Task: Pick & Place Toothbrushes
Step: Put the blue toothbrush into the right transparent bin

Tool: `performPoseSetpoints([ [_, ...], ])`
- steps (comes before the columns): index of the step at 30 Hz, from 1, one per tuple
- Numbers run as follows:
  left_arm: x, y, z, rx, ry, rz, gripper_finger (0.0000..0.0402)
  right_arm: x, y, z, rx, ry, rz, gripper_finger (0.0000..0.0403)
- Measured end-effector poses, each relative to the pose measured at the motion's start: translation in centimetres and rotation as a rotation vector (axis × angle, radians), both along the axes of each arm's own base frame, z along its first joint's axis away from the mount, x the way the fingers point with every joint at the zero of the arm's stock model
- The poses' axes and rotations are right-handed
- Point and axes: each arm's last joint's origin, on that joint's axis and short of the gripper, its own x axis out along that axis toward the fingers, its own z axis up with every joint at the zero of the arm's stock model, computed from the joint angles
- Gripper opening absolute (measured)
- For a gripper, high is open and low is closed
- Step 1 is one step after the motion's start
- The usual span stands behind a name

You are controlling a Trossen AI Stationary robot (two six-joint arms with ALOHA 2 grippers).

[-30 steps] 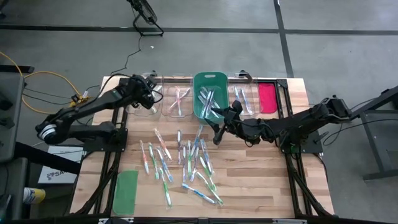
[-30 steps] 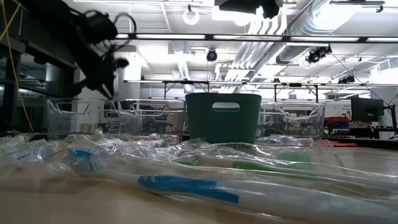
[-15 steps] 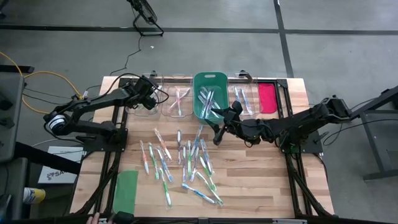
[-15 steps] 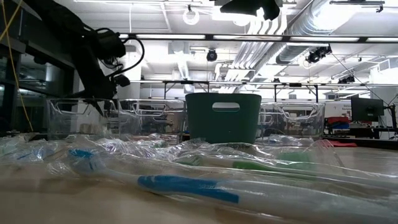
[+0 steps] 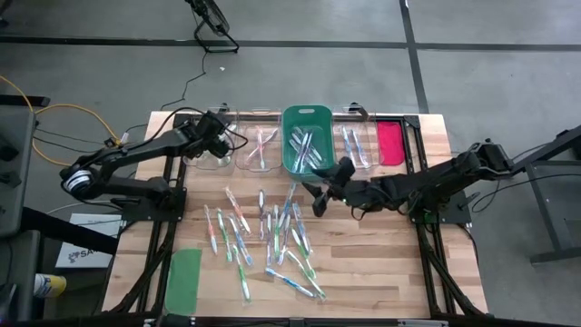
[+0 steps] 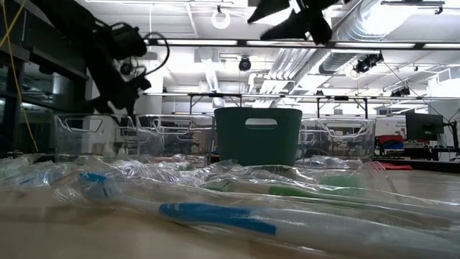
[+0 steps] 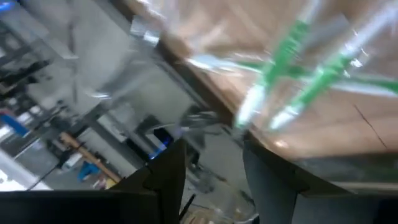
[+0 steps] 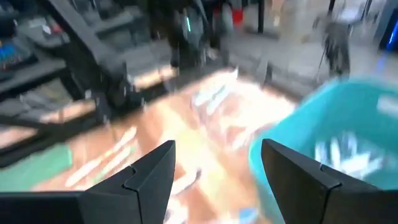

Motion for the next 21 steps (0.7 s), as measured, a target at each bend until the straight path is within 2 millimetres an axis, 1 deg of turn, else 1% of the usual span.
performPoseSetpoints([
  [4, 0.6, -1.5, 1.2, 0.011, -0.140, -0.014, 0.0155, -0.7, 0.4, -1.4, 0.121, 0.096, -0.003, 0.0231],
  [8, 1.0, -3.2, 2.2, -0.038, -0.294, -0.080, 0.0155, -0.8, 1.5, -2.8, 0.159, 0.162, -0.005, 0.0231],
  [11, 1.3, -4.5, 2.8, -0.073, -0.388, -0.132, 0.0155, -0.2, 2.6, -4.0, 0.152, 0.185, 0.022, 0.0231],
  [14, 1.3, -5.8, 3.6, -0.100, -0.489, -0.148, 0.0155, 0.4, 3.6, -5.8, 0.171, 0.210, 0.020, 0.0231],
  [16, 1.2, -6.5, 4.0, -0.117, -0.554, -0.151, 0.0155, 0.8, 3.9, -7.0, 0.216, 0.209, -0.019, 0.0231],
  [19, 0.9, -7.6, 4.8, -0.141, -0.643, -0.164, 0.0155, 1.7, 4.0, -8.6, 0.318, 0.164, -0.084, 0.0231],
  [21, 0.6, -8.2, 5.3, -0.162, -0.701, -0.184, 0.0155, 2.3, 4.2, -9.5, 0.357, 0.140, -0.102, 0.0231],
])
